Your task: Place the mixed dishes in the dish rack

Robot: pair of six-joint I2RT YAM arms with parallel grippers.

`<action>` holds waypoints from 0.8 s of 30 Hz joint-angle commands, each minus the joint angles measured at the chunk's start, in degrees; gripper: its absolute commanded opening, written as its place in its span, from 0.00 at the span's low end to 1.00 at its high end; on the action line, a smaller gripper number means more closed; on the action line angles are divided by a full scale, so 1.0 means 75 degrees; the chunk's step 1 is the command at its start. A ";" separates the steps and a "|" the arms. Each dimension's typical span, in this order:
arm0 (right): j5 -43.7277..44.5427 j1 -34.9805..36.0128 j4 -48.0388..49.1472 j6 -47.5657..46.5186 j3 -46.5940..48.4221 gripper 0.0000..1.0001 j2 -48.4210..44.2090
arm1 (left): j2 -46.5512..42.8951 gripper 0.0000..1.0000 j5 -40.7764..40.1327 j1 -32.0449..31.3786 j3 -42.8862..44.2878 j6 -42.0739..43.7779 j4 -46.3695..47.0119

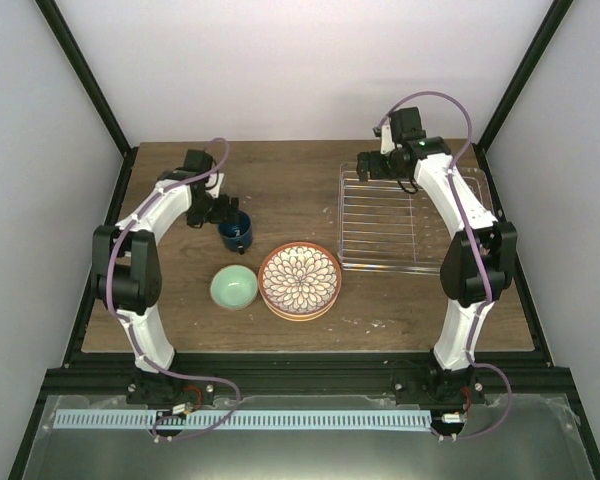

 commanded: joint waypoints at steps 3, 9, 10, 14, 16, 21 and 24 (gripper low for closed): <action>0.0067 0.0002 -0.0088 0.0005 0.0263 1.00 0.0186 | 0.0442 0.92 -0.0064 -0.0067 0.0164 0.0014 -0.0256; 0.0115 0.0008 -0.0121 0.0033 0.0420 1.00 0.0301 | 0.0554 0.72 -0.0069 -0.0099 0.0097 0.0086 -0.0252; 0.0115 0.0005 -0.0113 0.0042 0.0439 1.00 0.0306 | 0.0573 0.66 -0.0064 -0.0099 0.0115 0.0109 -0.0248; 0.0113 0.0001 -0.0123 0.0074 0.0481 1.00 0.0359 | 0.0727 0.46 0.0143 -0.0087 0.0274 0.0138 -0.0315; 0.0132 -0.0001 -0.0116 0.0077 0.0485 1.00 0.0369 | 0.0811 0.37 0.0331 -0.0087 0.0332 0.0115 -0.0304; 0.0145 0.0011 -0.0079 0.0115 0.0471 1.00 0.0382 | 0.0854 0.10 0.1012 0.0041 0.0432 -0.0129 -0.0104; -0.0047 0.0010 -0.0024 0.0168 0.0470 1.00 0.0378 | 0.0734 0.00 0.1602 0.0241 0.0523 -0.0306 0.0173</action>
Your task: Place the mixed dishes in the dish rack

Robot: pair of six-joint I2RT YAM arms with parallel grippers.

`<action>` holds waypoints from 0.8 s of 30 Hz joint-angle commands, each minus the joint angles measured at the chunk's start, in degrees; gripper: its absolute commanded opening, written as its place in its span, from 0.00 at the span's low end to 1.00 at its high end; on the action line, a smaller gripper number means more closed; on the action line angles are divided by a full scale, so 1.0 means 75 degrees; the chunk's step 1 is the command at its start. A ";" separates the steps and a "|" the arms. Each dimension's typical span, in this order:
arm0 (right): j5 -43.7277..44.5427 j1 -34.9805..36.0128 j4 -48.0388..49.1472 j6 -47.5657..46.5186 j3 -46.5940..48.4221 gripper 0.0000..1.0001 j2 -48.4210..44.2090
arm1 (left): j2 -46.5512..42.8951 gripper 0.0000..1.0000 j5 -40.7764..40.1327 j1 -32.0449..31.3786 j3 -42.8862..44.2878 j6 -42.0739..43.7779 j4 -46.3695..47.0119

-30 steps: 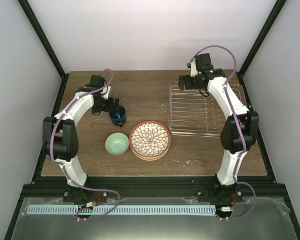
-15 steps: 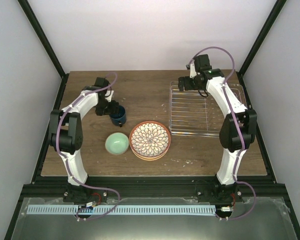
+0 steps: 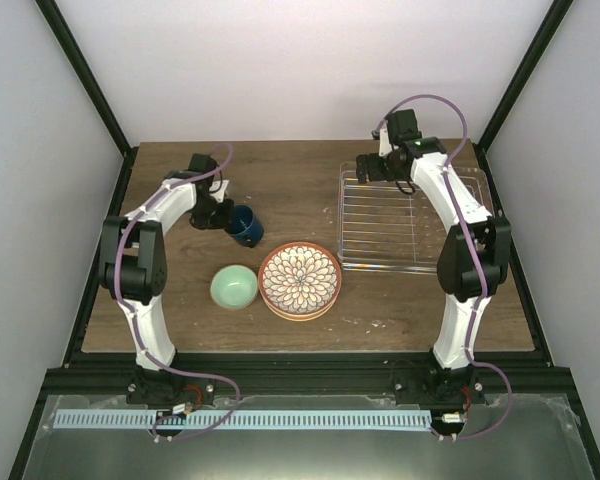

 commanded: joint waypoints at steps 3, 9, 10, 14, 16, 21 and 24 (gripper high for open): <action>-0.0645 0.0017 0.0189 0.0234 0.0306 1.00 -0.0022 | -0.0317 0.00 0.1680 0.0454 0.0305 -0.0440 0.0785; -0.2628 0.0016 0.0810 0.0649 0.0071 1.00 -0.0125 | -0.1256 0.00 0.3432 0.0921 -0.0310 -0.1161 0.2648; -0.3053 0.0012 0.0963 0.0738 0.0002 1.00 -0.0143 | -0.1410 0.00 0.3702 0.0985 -0.0483 -0.1426 0.3177; -0.5118 0.0010 0.1692 0.1183 -0.0266 0.93 -0.0137 | -0.1791 0.00 0.4468 0.1065 -0.1029 -0.2531 0.5494; -0.6385 0.0020 0.2227 0.1611 -0.0338 0.91 -0.0080 | -0.1795 0.00 0.4614 0.1049 -0.1183 -0.3159 0.6510; -0.8576 0.0195 0.4911 0.3753 -0.0955 0.82 0.0048 | -0.1889 0.00 0.4189 0.0707 -0.1238 -0.3625 0.7630; -0.9111 0.0382 0.5455 0.4337 -0.0917 0.76 0.0312 | -0.1886 0.00 0.4229 0.0564 -0.1528 -0.4279 0.8671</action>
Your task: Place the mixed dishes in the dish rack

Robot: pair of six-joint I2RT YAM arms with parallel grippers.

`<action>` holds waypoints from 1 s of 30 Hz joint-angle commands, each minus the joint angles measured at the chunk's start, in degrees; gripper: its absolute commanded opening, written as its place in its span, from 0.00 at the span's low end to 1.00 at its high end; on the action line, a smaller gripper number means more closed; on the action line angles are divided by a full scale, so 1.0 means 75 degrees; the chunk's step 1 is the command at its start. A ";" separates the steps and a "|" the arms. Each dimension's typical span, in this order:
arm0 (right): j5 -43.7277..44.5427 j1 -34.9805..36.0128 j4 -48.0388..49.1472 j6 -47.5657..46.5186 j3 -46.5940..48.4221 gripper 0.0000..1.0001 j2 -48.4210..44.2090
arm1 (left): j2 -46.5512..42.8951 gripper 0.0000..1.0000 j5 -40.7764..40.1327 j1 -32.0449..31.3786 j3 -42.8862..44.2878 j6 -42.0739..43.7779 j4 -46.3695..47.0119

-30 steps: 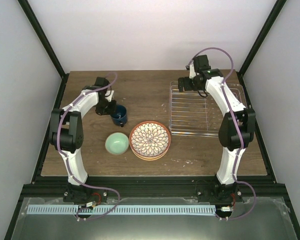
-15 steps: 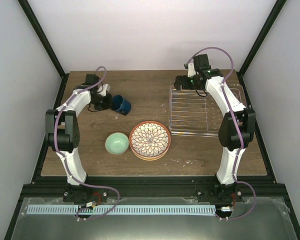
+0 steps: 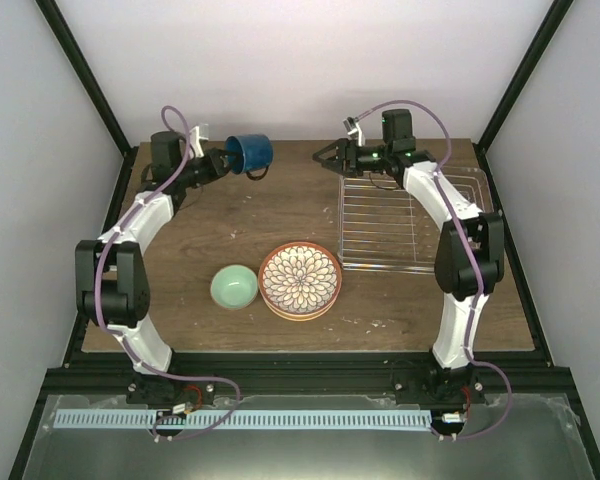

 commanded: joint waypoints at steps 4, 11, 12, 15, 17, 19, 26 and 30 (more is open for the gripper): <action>-0.2317 0.0502 0.2511 0.2125 -0.0043 0.75 0.0558 | -0.0111 0.00 0.0238 -0.0537 -0.0561 -0.1772 0.3603; -0.2451 0.0702 0.3825 0.3093 -0.0295 0.73 0.0765 | 0.0166 0.00 0.0039 -0.1011 -0.0329 -0.2047 0.4091; -0.2448 0.0711 0.4003 0.3222 -0.0336 0.73 0.0781 | 0.0194 0.00 0.0066 -0.1025 -0.0307 -0.2077 0.4128; -0.2436 0.0716 0.4573 0.3734 -0.0349 0.72 0.0887 | 0.0274 0.00 0.0129 -0.1070 -0.0281 -0.2079 0.4110; -0.2444 0.0721 0.5074 0.4108 -0.0365 0.70 0.0930 | 0.0279 0.00 0.0082 -0.1084 -0.0354 -0.2099 0.4155; -0.2460 0.0726 0.5585 0.4523 -0.0414 0.68 0.0970 | 0.0269 0.00 0.0060 -0.1091 -0.0433 -0.2087 0.4197; -0.2595 0.0768 0.6983 0.5571 -0.0651 0.63 0.1163 | 0.0288 0.00 -0.0067 -0.1156 -0.0621 -0.2099 0.4431; -0.2567 0.0810 0.7180 0.5719 -0.0662 0.62 0.1287 | 0.0441 0.00 -0.0070 -0.1223 -0.0512 -0.2195 0.4518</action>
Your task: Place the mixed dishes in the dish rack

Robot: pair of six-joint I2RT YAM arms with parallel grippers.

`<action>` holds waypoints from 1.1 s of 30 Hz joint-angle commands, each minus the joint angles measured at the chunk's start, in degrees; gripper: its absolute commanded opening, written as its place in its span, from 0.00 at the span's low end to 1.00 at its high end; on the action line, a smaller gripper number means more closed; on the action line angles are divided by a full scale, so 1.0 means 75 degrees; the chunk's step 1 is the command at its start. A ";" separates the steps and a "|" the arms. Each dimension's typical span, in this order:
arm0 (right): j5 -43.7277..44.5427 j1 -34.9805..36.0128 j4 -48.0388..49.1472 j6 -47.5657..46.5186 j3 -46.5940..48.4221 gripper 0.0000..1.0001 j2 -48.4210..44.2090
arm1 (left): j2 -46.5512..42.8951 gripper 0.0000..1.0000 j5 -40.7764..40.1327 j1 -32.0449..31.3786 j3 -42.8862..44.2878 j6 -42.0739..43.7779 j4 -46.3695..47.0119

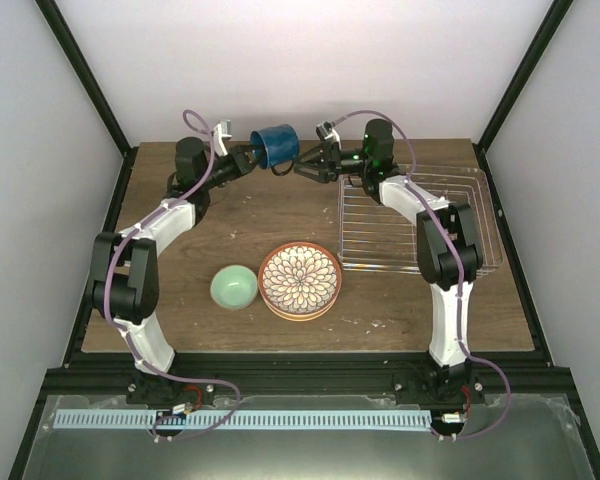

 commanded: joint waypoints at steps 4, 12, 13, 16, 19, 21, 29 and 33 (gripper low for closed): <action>-0.0020 0.0155 0.0948 0.0628 0.0042 0.61 0.0281 | 0.0161 0.00 0.0018 -0.0114 0.0128 -0.0134 0.0938; 0.0042 0.0191 0.1511 0.1110 0.0160 0.54 0.0445 | 0.0327 0.00 -0.0040 -0.0175 -0.0064 -0.0032 0.1149; 0.0048 0.0190 0.1525 0.1113 0.0172 0.52 0.0467 | 0.0353 0.00 -0.0030 -0.0193 -0.0073 -0.0048 0.1189; 0.0063 0.0202 0.1564 0.1152 0.0176 0.47 0.0535 | 0.0468 0.00 -0.0003 -0.0230 -0.0154 -0.0264 0.1535; 0.0121 0.0215 0.1627 0.1166 0.0197 0.41 0.0584 | 0.0536 0.00 0.0028 -0.0283 -0.0214 -0.0350 0.1646; 0.0176 0.0217 0.1680 0.1166 0.0244 0.36 0.0602 | 0.0550 0.00 0.0056 -0.0323 -0.0256 -0.0376 0.1701; 0.0256 0.0230 0.1699 0.1146 0.0686 0.23 0.0801 | 0.0622 0.14 0.0240 -0.0487 -0.0530 -0.0609 0.2022; 0.0313 0.0226 0.1454 0.0970 0.0759 0.15 0.0752 | 0.0630 0.26 0.0307 -0.0480 -0.0570 -0.0612 0.1977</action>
